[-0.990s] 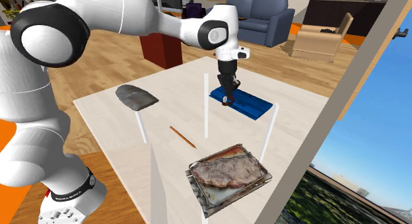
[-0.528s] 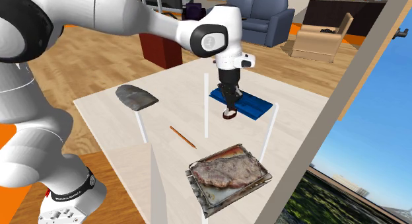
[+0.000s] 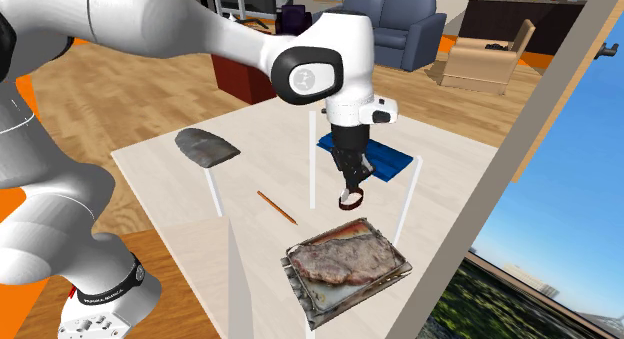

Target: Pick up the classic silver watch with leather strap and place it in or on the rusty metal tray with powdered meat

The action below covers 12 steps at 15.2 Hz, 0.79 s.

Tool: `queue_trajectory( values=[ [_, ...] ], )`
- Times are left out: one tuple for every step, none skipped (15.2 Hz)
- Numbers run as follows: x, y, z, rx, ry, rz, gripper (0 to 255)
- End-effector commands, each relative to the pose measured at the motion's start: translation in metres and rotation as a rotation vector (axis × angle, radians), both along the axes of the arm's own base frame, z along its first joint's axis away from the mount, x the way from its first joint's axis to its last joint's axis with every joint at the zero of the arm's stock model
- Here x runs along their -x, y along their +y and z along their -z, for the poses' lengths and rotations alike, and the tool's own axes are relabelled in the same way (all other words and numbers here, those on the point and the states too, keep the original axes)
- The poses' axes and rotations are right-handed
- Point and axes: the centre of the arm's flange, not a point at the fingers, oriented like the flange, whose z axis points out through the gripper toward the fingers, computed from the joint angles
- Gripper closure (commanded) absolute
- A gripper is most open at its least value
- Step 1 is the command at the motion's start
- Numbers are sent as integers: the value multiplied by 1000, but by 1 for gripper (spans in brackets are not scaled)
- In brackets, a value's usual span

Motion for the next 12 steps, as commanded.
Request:
queue_trajectory(
  values=[
    [8,-29,-4,0,0,-1,255],
    [12,-42,-4,0,0,-1,255],
    [16,-54,-5,0,0,-1,255],
    [20,-66,-5,0,0,-1,255],
    [20,-66,0,0,0,-1,255],
    [20,-66,5,0,0,-1,255],
    [20,-66,10,0,0,-1,255],
    [20,-66,16,0,0,-1,255],
    [20,-66,21,0,0,-1,255],
    [20,-66,26,0,0,-1,255],
    [20,-66,32,0,0,-1,255],
    [20,-66,37,0,0,-1,255]
  ],
)
